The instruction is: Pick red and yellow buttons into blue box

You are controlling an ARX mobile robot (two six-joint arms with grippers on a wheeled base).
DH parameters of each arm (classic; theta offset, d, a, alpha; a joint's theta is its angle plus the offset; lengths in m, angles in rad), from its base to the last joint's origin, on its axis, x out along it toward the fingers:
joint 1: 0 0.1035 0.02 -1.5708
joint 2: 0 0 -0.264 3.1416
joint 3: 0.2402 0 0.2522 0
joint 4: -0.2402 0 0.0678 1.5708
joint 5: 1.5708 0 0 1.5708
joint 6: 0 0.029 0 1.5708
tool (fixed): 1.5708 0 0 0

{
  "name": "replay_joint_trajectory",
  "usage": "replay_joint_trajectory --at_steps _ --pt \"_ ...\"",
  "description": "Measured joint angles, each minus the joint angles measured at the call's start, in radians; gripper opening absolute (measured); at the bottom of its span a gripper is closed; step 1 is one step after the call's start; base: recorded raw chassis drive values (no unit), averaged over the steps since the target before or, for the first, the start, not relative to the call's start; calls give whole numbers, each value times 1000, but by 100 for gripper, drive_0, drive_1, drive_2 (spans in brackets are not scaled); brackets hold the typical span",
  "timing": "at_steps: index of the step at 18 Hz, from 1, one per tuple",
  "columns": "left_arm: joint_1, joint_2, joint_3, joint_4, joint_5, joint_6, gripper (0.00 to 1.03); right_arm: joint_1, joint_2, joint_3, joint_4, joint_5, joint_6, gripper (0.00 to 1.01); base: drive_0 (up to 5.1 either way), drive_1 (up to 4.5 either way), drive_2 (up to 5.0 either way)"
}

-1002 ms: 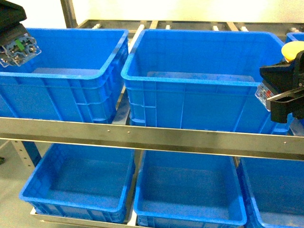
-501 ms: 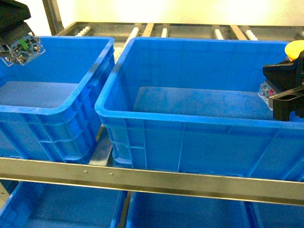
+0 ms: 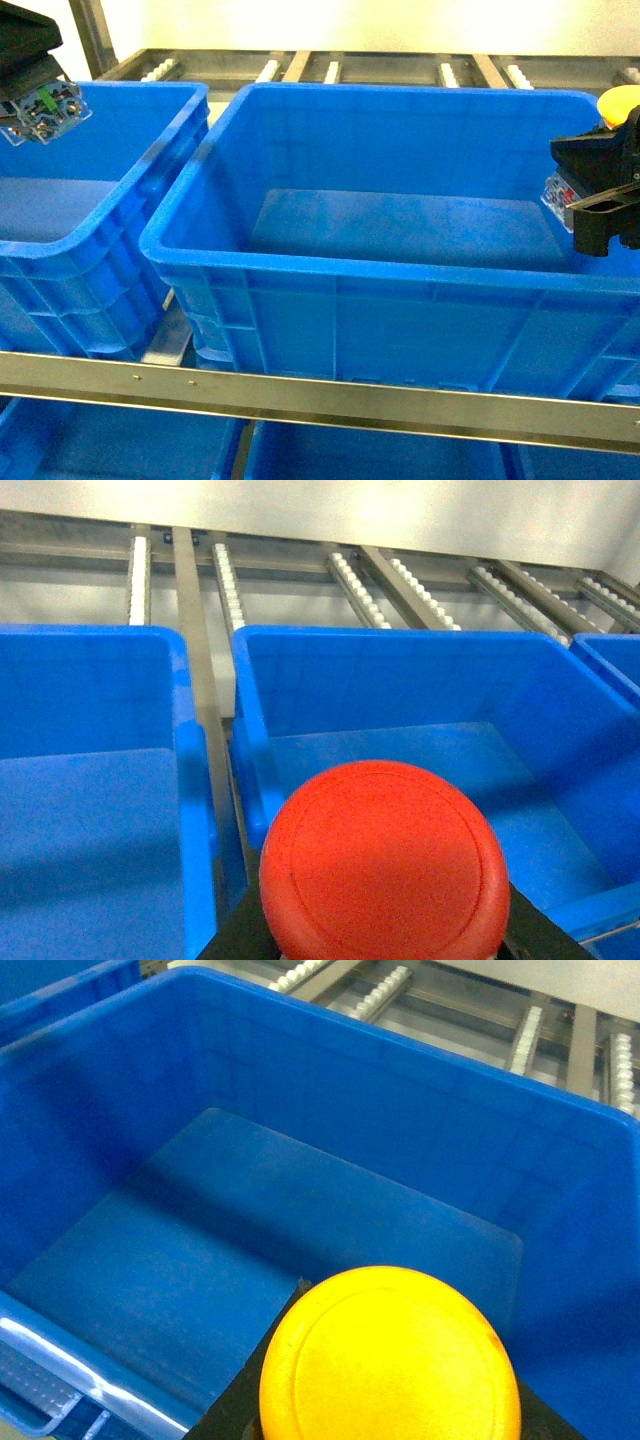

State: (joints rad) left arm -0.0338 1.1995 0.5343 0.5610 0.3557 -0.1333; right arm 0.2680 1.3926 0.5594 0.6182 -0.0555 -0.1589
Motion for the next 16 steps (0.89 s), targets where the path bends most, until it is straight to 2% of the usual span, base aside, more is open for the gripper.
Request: replay_joint_trajectory --at_steps 11,14,16 --pt "0 2 0 0 2 0 24 0 3 0 -4 3 0 26 0 0 0" --pt "0 2 0 2 3 0 24 -1 122 111 -8 -70 0 26 0 0 0" --pt "-1 2 0 0 3 0 24 1 195 200 -8 -105 -13 26 0 0 0"
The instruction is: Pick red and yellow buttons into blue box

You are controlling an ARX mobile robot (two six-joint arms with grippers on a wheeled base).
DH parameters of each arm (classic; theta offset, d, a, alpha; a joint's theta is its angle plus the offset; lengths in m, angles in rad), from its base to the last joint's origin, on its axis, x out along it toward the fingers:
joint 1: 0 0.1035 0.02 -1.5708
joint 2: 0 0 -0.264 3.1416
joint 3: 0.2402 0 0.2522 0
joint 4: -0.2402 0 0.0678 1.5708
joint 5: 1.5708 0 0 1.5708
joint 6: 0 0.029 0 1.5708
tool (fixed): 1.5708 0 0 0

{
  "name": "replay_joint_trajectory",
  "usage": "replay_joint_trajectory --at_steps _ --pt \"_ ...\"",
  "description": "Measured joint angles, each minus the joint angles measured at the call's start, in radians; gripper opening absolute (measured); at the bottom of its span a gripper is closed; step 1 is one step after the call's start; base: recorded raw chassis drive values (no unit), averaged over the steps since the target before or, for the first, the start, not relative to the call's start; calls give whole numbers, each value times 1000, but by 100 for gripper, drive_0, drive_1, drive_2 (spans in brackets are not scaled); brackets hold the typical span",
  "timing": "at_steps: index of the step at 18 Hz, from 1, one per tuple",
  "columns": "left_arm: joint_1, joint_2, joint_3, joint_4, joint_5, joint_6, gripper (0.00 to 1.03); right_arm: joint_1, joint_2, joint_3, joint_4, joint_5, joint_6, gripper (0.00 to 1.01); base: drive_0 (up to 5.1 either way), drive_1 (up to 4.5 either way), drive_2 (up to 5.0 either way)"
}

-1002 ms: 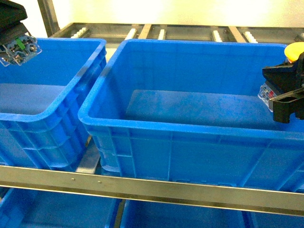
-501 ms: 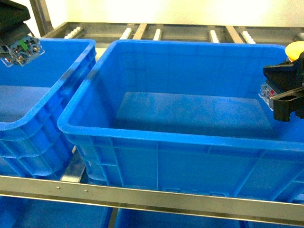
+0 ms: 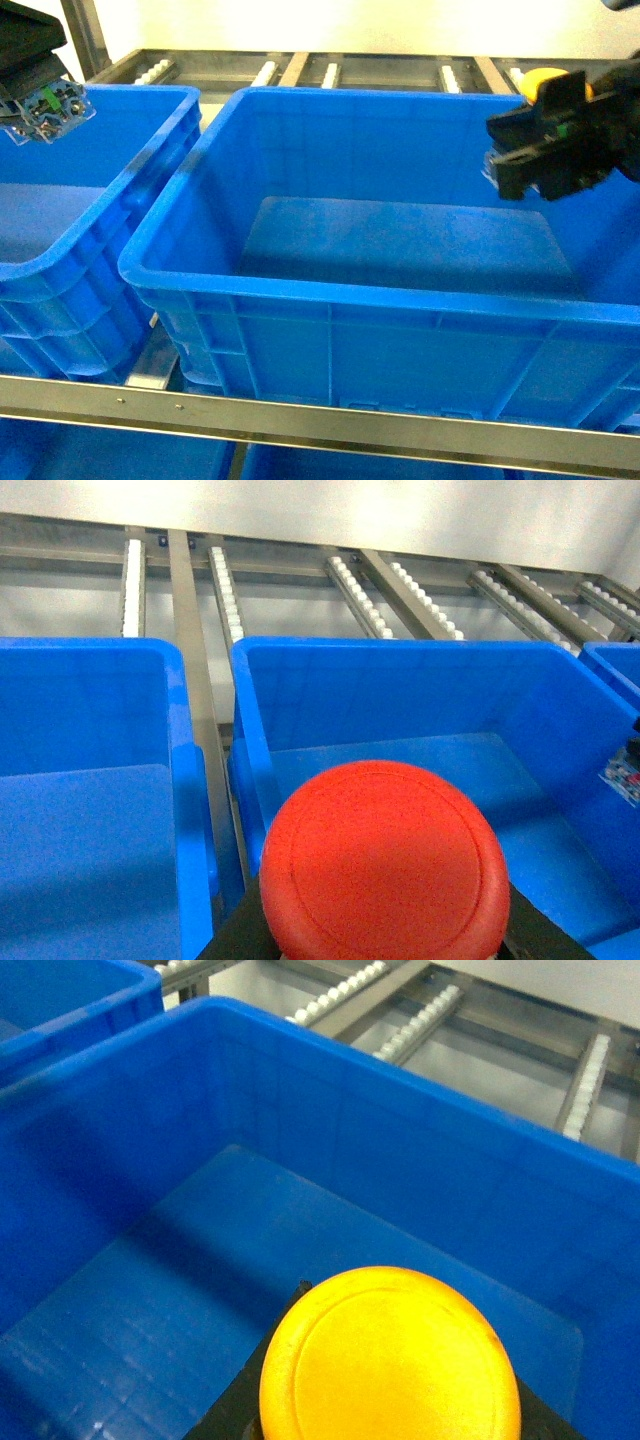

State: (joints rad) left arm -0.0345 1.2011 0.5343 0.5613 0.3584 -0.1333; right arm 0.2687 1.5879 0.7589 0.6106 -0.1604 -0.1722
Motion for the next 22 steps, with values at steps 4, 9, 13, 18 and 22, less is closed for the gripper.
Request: replay_joint_trajectory --at_steps 4,9,13,18,22 --pt "0 0 0 0 0 0 24 6 99 134 -8 -32 -23 26 0 0 0" --pt "0 0 0 0 0 0 24 7 204 254 -39 -35 -73 26 0 0 0" --pt "0 0 0 0 0 0 24 -25 366 320 -53 4 -198 26 0 0 0" --pt "-1 0 0 0 0 0 24 -78 480 375 -67 33 -256 63 0 0 0" --pt "-1 0 0 0 0 0 24 -79 480 375 -67 33 -256 96 0 0 0"
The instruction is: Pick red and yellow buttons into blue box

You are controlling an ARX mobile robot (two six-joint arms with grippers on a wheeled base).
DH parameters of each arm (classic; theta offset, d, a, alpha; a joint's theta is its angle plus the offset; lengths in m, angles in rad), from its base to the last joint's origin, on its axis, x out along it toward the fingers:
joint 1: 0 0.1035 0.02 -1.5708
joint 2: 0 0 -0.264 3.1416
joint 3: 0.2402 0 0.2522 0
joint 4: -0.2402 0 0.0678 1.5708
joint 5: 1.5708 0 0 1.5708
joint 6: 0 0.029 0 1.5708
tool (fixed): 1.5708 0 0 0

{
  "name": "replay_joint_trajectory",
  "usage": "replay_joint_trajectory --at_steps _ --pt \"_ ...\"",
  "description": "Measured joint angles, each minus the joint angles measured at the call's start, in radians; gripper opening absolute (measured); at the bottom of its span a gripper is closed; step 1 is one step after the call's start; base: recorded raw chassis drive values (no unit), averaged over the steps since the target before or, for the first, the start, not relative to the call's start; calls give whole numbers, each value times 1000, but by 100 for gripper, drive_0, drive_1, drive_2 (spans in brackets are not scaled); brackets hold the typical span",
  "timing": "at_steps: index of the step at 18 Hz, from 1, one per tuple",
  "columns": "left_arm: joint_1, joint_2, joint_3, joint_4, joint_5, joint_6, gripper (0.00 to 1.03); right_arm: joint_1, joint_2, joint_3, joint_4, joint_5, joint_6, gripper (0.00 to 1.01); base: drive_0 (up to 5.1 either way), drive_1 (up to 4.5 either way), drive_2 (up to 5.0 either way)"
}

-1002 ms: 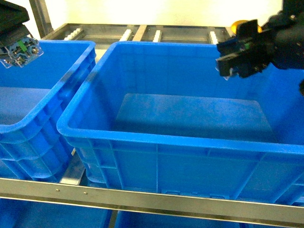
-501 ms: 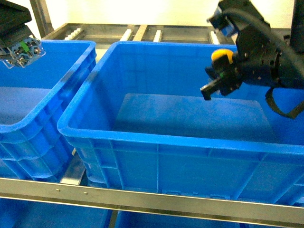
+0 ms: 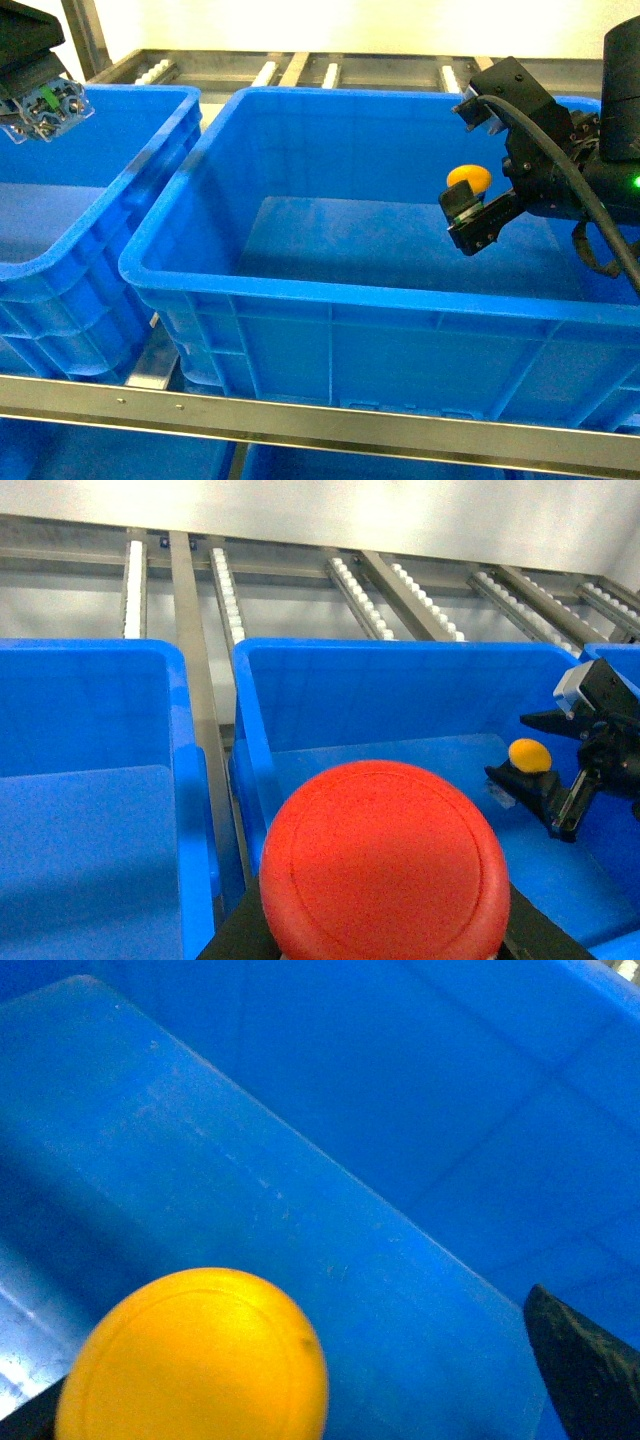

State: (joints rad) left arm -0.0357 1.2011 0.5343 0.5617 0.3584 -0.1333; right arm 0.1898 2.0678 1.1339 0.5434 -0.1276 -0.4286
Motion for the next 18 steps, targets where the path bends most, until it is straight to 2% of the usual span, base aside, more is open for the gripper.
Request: replay_joint_trajectory --at_steps 1,2,15,16,17,18 --pt "0 0 0 0 0 0 24 0 0 0 0 0 1 100 0 0 0" --pt "0 0 0 0 0 0 24 0 0 0 0 0 0 97 0 0 0" --pt "0 0 0 0 0 0 24 -2 0 0 10 -1 -5 98 0 0 0" --pt "0 0 0 0 0 0 24 -2 -5 -8 42 -5 -7 98 0 0 0" --pt "0 0 0 0 0 0 24 0 -19 -42 110 -57 -24 98 0 0 0" --pt "0 0 0 0 0 0 24 -1 -31 -29 43 -53 -29 98 0 0 0"
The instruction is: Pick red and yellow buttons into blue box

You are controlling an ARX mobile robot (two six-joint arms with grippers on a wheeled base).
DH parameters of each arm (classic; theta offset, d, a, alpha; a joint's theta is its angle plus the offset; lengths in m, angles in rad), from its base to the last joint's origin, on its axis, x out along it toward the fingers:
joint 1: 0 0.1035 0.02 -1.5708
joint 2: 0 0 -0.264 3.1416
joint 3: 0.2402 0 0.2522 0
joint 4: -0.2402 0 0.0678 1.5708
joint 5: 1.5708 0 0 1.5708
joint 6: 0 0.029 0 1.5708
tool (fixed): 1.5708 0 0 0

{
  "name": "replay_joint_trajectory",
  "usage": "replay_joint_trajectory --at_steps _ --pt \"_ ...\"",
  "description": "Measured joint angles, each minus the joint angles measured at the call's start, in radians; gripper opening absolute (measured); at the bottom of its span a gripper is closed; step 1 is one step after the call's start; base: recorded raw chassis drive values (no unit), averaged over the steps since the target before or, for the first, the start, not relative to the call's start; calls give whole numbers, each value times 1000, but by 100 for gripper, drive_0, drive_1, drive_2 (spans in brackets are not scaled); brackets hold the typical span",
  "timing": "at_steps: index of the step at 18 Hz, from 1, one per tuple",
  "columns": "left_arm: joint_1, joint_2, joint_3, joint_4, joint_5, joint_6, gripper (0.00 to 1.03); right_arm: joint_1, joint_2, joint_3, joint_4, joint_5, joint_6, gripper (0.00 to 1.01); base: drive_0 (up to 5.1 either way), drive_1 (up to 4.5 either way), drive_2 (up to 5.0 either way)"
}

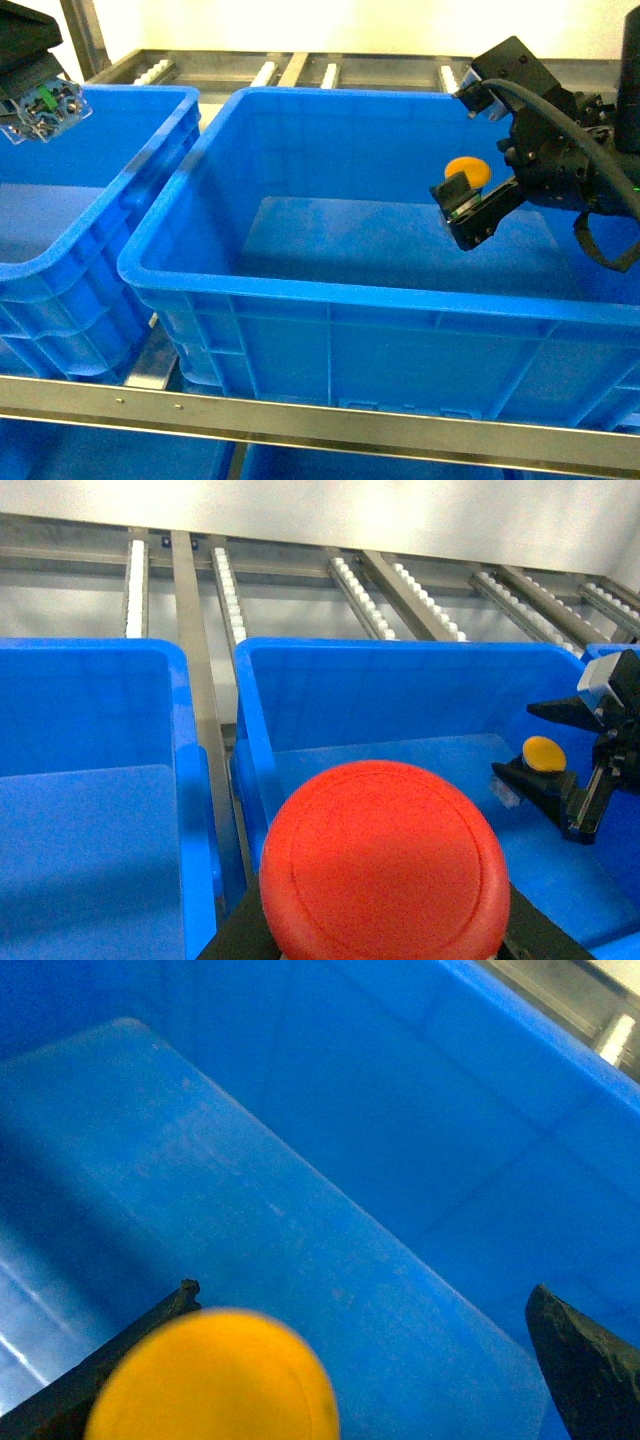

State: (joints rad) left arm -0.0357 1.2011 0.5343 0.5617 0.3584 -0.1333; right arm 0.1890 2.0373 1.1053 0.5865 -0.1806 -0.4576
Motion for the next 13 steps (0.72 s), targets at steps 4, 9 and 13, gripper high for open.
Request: replay_joint_trajectory --at_steps 4,9,13 --pt "0 -2 0 0 0 0 24 1 3 -8 -11 16 -54 98 0 0 0" --pt "0 -2 0 0 0 0 24 1 3 -8 -10 15 -61 98 0 0 0" --pt "-31 42 26 19 20 -21 24 1 3 -8 -10 15 -61 98 0 0 0"
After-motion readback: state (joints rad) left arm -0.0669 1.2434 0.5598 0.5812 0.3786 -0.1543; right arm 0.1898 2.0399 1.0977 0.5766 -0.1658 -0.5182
